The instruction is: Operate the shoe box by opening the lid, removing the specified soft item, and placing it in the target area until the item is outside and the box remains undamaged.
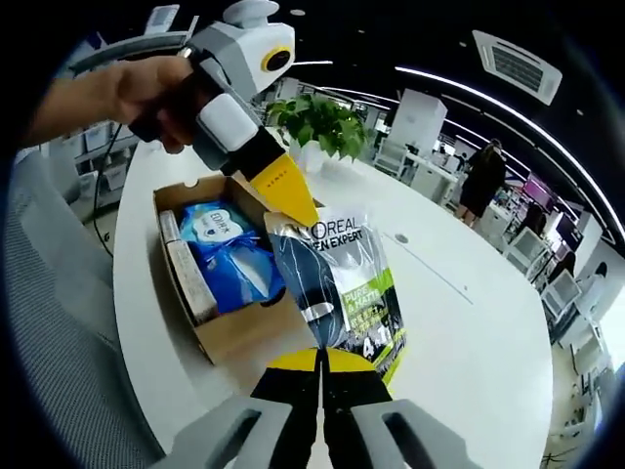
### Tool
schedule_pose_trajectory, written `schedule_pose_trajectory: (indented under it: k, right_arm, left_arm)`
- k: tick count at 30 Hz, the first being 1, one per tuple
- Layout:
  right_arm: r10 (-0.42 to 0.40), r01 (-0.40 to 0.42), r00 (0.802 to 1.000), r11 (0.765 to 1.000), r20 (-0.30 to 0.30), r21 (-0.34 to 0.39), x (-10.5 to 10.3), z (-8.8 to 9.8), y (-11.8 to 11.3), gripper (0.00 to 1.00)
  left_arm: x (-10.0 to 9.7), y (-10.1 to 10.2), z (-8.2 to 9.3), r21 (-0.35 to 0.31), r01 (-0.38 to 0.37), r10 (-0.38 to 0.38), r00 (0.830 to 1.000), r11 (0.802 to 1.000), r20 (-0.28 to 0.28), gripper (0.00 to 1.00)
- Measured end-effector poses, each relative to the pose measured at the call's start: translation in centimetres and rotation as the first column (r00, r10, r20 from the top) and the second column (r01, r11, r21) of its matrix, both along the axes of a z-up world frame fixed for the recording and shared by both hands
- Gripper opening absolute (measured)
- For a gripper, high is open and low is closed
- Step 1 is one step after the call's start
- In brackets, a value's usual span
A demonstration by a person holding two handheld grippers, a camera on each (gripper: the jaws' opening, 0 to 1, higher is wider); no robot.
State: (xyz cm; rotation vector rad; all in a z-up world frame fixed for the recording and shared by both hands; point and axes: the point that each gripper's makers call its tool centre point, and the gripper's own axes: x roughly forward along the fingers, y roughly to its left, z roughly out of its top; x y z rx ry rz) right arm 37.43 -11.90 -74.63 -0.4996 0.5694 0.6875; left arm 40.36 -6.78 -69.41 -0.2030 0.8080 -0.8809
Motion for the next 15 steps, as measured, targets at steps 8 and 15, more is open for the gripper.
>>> schedule_pose_trajectory:
  k: [8,15]
  right_arm:
    - [-0.018,0.017,1.0,0.999,-0.019,-0.03,0.4,-2.0,-1.3,0.0]
    - [-0.025,0.022,0.999,0.998,-0.044,-0.062,0.9,-4.0,-2.0,0.0]
  left_arm:
    - [0.5,-1.0,-2.1,0.031,0.019,-0.018,1.0,0.999,-0.019,0.0]
    - [1.0,-1.7,-4.1,0.07,0.028,-0.025,0.999,0.997,-0.04,0.0]
